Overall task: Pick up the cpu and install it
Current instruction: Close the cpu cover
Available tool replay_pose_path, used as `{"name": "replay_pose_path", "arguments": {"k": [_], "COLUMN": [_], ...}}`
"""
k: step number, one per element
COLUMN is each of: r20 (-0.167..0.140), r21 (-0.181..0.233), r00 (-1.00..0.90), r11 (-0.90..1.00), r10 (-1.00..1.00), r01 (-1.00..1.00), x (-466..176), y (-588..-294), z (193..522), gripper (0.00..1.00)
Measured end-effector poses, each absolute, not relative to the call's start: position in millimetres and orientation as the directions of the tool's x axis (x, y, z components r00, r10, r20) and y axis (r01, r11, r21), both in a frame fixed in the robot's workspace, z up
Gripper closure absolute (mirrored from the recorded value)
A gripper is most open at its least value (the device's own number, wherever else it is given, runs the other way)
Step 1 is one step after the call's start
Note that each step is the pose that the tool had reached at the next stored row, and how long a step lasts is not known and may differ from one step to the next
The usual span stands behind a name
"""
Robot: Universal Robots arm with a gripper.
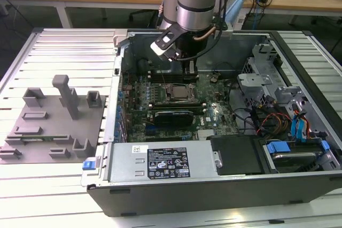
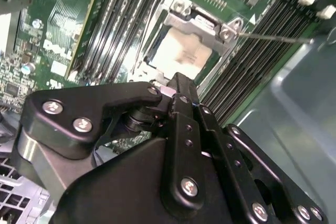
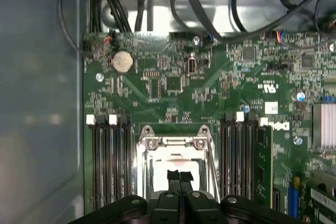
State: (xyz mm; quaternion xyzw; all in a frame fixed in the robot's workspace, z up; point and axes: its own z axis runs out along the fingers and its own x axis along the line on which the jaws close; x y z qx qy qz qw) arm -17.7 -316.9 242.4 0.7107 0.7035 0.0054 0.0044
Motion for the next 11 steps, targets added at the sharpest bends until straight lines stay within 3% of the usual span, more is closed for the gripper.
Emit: {"name": "replay_pose_path", "arguments": {"k": [11], "r20": [0.001], "r21": [0.014], "r00": [-0.108], "r11": [0.108], "r10": [0.994], "r01": [0.994], "x": [-17.9], "y": [-316.9], "z": [242.4], "gripper": [0.89]}}
